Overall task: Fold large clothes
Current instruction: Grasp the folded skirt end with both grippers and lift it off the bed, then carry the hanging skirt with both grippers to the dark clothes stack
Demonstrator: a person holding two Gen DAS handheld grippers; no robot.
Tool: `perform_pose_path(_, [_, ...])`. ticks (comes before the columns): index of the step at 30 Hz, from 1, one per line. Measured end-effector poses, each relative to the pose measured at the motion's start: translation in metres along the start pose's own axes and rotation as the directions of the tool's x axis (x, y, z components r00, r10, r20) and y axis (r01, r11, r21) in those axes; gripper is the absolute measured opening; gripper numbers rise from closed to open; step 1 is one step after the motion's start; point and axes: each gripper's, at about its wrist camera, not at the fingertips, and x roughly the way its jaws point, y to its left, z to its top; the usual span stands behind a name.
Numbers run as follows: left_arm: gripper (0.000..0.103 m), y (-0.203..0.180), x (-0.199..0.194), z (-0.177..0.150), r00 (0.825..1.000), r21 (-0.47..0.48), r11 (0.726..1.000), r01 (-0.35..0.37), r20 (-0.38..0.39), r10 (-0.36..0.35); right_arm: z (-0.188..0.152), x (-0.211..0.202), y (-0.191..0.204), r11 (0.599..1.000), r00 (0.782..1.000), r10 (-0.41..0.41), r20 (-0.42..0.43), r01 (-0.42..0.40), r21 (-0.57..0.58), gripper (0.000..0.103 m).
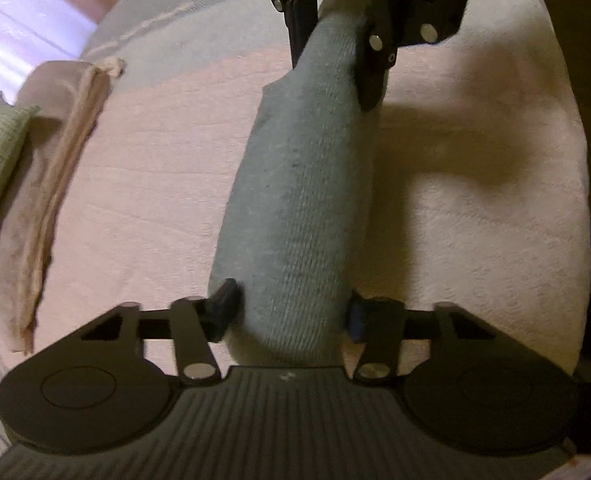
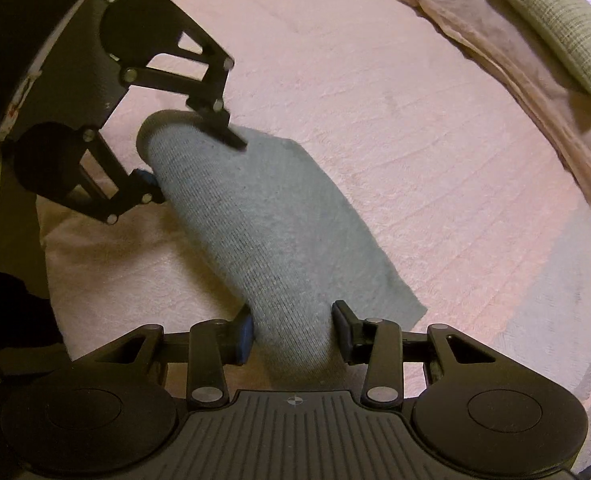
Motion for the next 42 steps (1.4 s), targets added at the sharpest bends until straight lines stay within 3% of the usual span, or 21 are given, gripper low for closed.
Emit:
perform_pose_path(2, [0.037, 0.007, -0.001, 0.002, 0.999, -0.022, 0.999, 0.030, -0.012, -0.030, -0.007, -0.001, 0.005, 0.999, 0.999, -0.026, 0.030, 0.026, -0.023, 0.044])
perform_pose_path(5, [0.036, 0.020, 0.001, 0.004, 0.995, -0.079, 0.993, 0.088, -0.035, -0.091, -0.014, -0.004, 0.014, 0.997, 0.996, -0.064, 0.066, 0.067, -0.046, 0.066])
perform_pose_path(6, [0.036, 0.022, 0.002, 0.006, 0.994, -0.088, 0.991, 0.097, -0.040, -0.101, -0.015, -0.004, 0.018, 0.996, 0.995, -0.057, 0.079, 0.061, -0.061, 0.069])
perform_pose_path(9, [0.035, 0.034, 0.003, 0.011, 0.989, -0.141, 0.982, 0.128, -0.050, -0.136, -0.015, 0.011, 0.031, 0.978, 0.994, -0.081, 0.075, 0.094, -0.186, 0.071])
perform_pose_path(12, [0.035, 0.039, 0.001, 0.012, 0.986, -0.178, 0.972, 0.151, -0.050, -0.162, -0.021, 0.025, 0.040, 0.934, 0.991, -0.117, 0.062, 0.131, -0.331, 0.071])
perform_pose_path(14, [0.035, 0.041, 0.000, 0.009, 0.984, -0.195, 0.968, 0.160, -0.044, -0.171, -0.024, 0.030, 0.039, 0.920, 0.990, -0.133, 0.054, 0.143, -0.364, 0.066])
perform_pose_path(18, [0.035, 0.034, -0.004, 0.006, 0.984, -0.181, 0.970, 0.165, -0.032, -0.173, -0.020, 0.033, 0.036, 0.922, 0.986, -0.159, 0.043, 0.163, -0.351, 0.042])
perform_pose_path(21, [0.034, 0.035, -0.006, 0.004, 0.981, -0.167, 0.967, 0.192, -0.011, -0.196, -0.012, 0.035, 0.034, 0.927, 0.984, -0.179, 0.008, 0.172, -0.332, 0.034])
perform_pose_path(30, [0.032, 0.077, -0.070, 0.024, 0.971, -0.115, 0.965, 0.237, 0.038, -0.234, 0.025, -0.045, 0.019, 0.952, 0.976, -0.215, -0.013, 0.207, -0.224, 0.032])
perform_pose_path(42, [0.032, 0.098, -0.133, 0.058, 0.982, 0.015, 0.989, 0.149, 0.113, -0.150, 0.041, -0.122, 0.014, 0.932, 0.939, -0.344, 0.002, 0.342, -0.120, 0.032])
